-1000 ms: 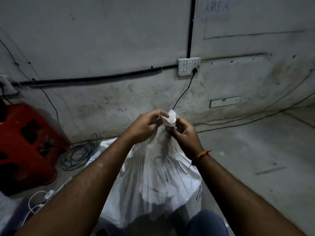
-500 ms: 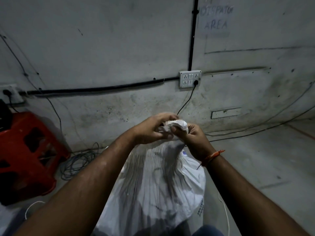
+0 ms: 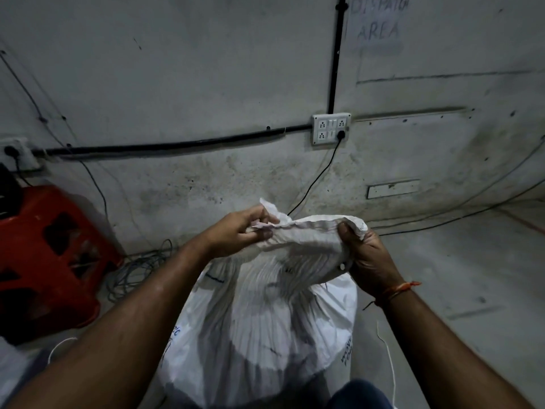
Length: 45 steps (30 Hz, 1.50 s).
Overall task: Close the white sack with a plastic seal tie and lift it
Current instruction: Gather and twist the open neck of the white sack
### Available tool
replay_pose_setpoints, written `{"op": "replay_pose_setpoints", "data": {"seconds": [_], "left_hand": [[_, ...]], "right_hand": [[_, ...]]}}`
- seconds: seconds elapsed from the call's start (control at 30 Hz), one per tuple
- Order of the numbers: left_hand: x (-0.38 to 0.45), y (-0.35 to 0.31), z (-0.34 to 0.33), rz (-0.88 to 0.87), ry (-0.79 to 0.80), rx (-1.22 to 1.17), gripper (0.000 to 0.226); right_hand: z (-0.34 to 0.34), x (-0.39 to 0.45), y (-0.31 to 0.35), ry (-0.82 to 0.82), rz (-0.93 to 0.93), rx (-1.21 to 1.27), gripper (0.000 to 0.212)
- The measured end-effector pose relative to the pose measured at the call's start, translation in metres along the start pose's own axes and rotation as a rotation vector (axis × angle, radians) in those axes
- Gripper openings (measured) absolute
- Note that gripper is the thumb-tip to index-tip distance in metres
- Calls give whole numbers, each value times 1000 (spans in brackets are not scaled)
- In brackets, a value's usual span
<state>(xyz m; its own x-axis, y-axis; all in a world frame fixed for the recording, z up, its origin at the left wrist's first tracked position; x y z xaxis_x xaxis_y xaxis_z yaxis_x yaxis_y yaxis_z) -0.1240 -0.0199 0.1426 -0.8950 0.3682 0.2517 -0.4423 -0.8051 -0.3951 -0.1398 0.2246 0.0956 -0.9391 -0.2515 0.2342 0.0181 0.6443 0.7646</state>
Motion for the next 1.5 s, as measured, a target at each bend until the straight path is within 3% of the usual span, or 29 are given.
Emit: {"op": "replay_pose_setpoints", "data": {"seconds": [0.17, 0.27, 0.33, 0.43, 0.53, 0.63, 0.7, 0.83, 0.87, 0.97, 1.07, 1.17, 1.27, 1.37, 1.5], "left_hand": [[-3, -10, -10, -27, 42, 17, 30], [-5, -12, -11, -38, 45, -37, 20], [-4, -9, -12, -17, 52, -16, 23], [-2, 3, 0, 55, -95, -13, 29], [1, 2, 11, 80, -190, -63, 13], [6, -8, 22, 114, -233, -58, 40], [14, -18, 29, 92, -244, 41, 39], [29, -37, 34, 59, -302, 184, 19], [34, -41, 31, 59, -318, 184, 18], [43, -55, 25, 34, -336, 165, 12], [45, -54, 28, 41, -369, 136, 16], [44, -48, 23, -22, -252, 130, 19], [39, -36, 16, -65, -79, 150, 35], [30, -20, 10, -65, 58, 154, 25], [19, -3, 7, -49, 111, 106, 18]], "right_hand": [[-6, 2, -3, -9, -12, 70, 50], [-9, 2, -1, -22, 2, 110, 64], [-9, 1, -1, -14, -4, 121, 55], [-10, 1, -2, 7, -9, 106, 30], [-7, 4, -5, -57, -9, 102, 36], [-1, 8, -1, -222, 36, 42, 38], [-7, 11, 2, -219, 91, -30, 38], [-37, 20, -10, 11, 25, -183, 94], [-48, 22, -14, 90, 4, -212, 98], [-78, 25, -20, 236, 55, -272, 61], [-73, 29, -19, 94, 145, -299, 35], [-63, 28, -20, 56, 156, -313, 25], [-54, 26, -24, 33, 124, -273, 25], [-41, 25, -27, 0, 66, -215, 35], [-32, 24, -26, 13, 15, -139, 47]]}}
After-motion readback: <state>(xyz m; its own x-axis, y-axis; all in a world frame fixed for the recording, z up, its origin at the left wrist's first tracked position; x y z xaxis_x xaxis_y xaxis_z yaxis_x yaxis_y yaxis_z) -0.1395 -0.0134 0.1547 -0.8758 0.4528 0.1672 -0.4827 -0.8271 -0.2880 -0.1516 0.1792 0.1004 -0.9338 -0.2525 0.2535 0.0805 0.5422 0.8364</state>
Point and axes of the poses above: each hand's wrist, its own x-axis towards the middle knuckle, its own z-axis out of the back of the hand, y = z × x, the point moved 7 cm from there along x, towards the middle knuckle, and after that the axes turned 12 degrees about x, right-handed, at the moved point
